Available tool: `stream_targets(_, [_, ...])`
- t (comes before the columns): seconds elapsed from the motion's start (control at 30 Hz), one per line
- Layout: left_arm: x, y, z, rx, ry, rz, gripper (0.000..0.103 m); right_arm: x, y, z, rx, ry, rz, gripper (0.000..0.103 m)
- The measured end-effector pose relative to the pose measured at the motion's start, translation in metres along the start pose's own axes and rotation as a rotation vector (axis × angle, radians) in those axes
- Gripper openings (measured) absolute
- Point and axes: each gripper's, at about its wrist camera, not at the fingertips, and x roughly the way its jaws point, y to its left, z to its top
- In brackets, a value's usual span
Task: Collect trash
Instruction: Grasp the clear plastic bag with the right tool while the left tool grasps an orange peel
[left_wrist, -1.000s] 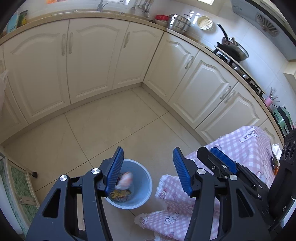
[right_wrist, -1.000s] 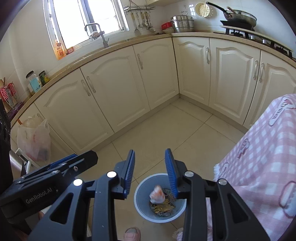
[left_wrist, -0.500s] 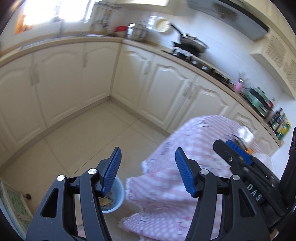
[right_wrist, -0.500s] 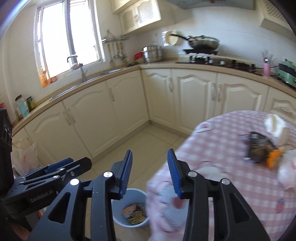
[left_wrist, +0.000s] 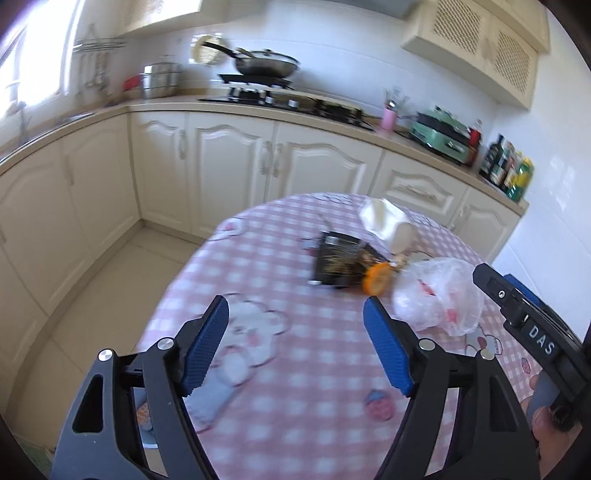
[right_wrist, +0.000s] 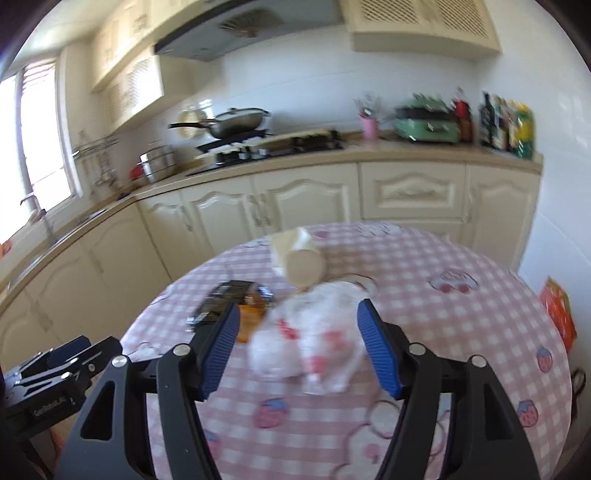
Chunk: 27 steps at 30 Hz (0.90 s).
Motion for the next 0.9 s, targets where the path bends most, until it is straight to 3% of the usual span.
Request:
stream_targets(0.2, [0.030, -0.036, 0.008, 0.057, 0.034, -0.013, 0.073, 0.041, -0.037, -0.007, 0.101, 0.127, 0.046, 0.066])
stream_targets(0.23, [0.034, -0.039, 0.010, 0.067, 0.037, -0.013, 0.073, 0.043, -0.038, -0.009, 0.105, 0.135, 0.055, 0.062])
stream_targets(0.27, [0.037, -0.044, 0.010, 0.076, 0.040, -0.014, 0.072, 0.042, -0.035, -0.012, 0.103, 0.137, 0.064, 0.051])
stream_targets(0.3, [0.041, -0.048, 0.012, 0.085, 0.042, -0.016, 0.072, 0.047, -0.034, -0.014, 0.083, 0.144, 0.068, 0.030])
stream_targets(0.43, [0.055, -0.060, 0.016, 0.111, 0.043, -0.016, 0.072, 0.051, -0.033, -0.015, 0.079, 0.154, 0.079, 0.008])
stream_targets(0.5, [0.063, -0.066, 0.016, 0.124, 0.051, -0.035, 0.071, 0.047, -0.032, -0.015, 0.078, 0.131, 0.076, 0.006])
stream_targets(0.8, [0.095, -0.084, 0.018, 0.161, 0.099, -0.074, 0.038, 0.039, -0.038, -0.010, 0.093, 0.077, 0.047, 0.005])
stream_targets(0.9, [0.104, -0.085, 0.018, 0.153, 0.119, -0.086, 0.020, 0.040, -0.037, -0.010, 0.089, 0.077, 0.051, 0.005])
